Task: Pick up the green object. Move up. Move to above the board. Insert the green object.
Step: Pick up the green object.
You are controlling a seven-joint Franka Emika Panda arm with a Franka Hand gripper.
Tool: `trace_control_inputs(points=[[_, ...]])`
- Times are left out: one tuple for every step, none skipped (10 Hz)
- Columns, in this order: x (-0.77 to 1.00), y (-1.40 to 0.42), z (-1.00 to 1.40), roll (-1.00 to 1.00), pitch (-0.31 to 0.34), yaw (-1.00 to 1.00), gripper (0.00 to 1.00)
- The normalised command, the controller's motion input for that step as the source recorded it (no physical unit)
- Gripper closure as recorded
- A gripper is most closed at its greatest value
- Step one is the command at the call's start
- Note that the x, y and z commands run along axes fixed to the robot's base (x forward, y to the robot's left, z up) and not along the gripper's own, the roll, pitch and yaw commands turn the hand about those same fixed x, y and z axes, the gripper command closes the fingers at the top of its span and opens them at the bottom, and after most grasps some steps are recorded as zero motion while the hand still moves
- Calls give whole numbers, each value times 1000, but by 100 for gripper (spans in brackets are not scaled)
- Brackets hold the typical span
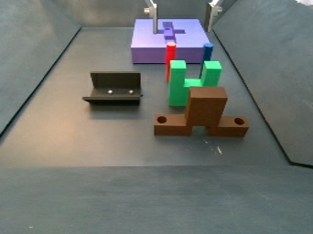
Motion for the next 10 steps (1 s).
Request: trace_control_inputs(points=[[0,-17,0,0,0,0,0],[0,-51,-80,0,0,-6,0],[91,-309,-131,0,19,-34,0],[169,-343,-349,-103,0,-131,0],[111,-194,-417,-106,0,-109,0],[237,-9,-591,0,0,-97,0],[186,0,-697,0,27,-46,0],[200,0,-611,0,44,0,0],[234,-37,-517,-4,36,0,0],[166,-51,-386,-9,40,0,0]])
